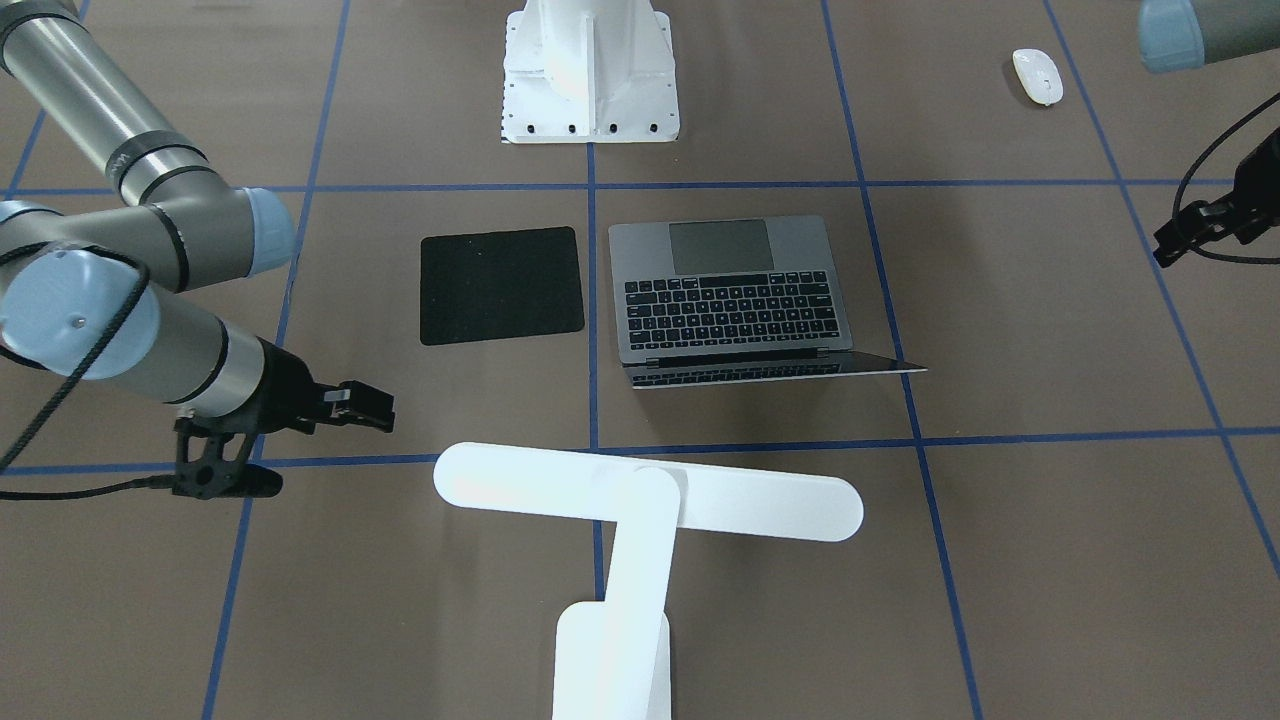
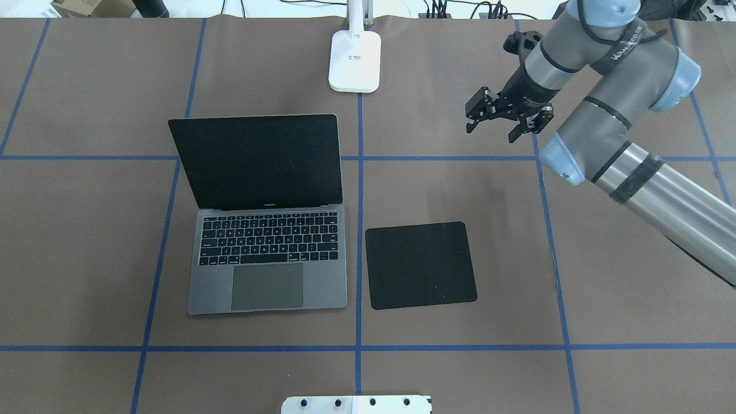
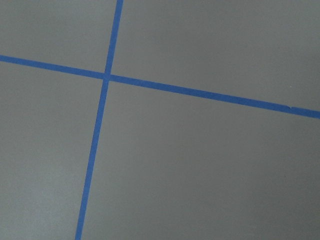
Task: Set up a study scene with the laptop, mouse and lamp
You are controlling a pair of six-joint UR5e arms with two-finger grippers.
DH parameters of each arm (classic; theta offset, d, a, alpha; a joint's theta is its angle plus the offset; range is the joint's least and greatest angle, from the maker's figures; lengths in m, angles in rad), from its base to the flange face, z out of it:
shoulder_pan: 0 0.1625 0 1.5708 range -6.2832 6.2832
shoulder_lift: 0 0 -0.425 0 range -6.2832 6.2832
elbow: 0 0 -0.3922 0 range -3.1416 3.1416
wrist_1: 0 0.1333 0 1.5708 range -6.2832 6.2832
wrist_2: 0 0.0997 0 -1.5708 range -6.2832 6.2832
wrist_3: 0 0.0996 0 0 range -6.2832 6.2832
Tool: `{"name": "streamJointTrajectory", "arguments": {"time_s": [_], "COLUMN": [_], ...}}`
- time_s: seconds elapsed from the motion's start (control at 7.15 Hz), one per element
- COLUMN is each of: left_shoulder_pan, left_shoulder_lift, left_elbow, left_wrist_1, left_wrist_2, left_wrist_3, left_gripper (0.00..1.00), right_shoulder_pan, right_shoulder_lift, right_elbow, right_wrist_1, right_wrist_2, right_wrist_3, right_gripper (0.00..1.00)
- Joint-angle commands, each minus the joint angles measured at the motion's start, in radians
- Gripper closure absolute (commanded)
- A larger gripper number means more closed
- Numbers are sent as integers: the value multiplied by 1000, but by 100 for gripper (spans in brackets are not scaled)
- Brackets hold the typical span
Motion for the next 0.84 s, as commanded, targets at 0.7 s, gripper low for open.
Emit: {"name": "streamJointTrajectory", "arguments": {"time_s": [0.7], "left_shoulder_pan": [460], "left_shoulder_lift": [506], "left_elbow": [33], "left_wrist_1": [-880], "left_wrist_2": [58], "left_wrist_3": [-587], "left_gripper": [0], "right_shoulder_pan": [239], "right_shoulder_lift": [-379], "right_elbow": [44], "right_wrist_1": [-22], "right_wrist_2": [14], "right_wrist_3": [-517], "right_gripper": [1]}}
